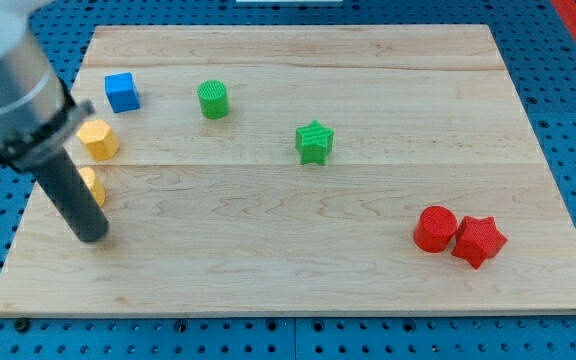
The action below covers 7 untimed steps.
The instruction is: Move the green star diagonally to the bottom right of the yellow hexagon
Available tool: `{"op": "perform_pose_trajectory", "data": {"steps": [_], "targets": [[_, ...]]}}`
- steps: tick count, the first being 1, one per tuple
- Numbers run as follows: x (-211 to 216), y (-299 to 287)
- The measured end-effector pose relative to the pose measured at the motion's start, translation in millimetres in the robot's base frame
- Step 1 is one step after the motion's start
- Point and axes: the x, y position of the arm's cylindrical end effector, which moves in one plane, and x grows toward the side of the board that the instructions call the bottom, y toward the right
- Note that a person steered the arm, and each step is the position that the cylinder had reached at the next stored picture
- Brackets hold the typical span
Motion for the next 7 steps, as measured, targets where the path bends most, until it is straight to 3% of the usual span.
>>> {"op": "perform_pose_trajectory", "data": {"steps": [1,2,3,5,6,7], "targets": [[-25,119],[-89,244],[-146,242],[-128,154],[-162,152],[-119,106]]}}
